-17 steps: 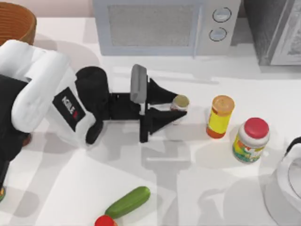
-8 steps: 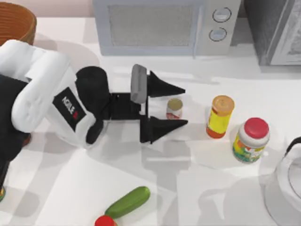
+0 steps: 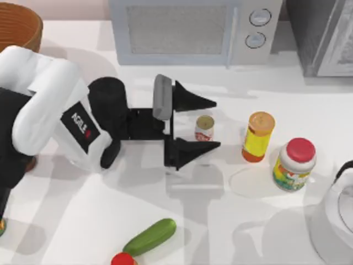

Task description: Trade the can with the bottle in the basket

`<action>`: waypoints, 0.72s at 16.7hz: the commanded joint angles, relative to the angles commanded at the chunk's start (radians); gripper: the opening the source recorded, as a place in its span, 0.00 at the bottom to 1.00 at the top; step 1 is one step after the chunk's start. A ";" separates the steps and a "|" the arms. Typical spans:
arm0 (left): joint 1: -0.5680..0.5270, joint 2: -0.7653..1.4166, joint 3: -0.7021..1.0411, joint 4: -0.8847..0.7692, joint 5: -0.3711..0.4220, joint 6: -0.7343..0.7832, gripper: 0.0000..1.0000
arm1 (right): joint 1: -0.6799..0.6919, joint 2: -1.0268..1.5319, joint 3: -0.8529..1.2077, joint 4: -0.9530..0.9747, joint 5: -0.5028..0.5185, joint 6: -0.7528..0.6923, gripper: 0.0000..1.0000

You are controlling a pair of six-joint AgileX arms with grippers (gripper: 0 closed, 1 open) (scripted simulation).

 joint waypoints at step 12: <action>0.206 -0.899 -0.439 -0.519 -0.467 0.000 1.00 | 0.000 0.000 0.000 0.000 0.000 0.000 1.00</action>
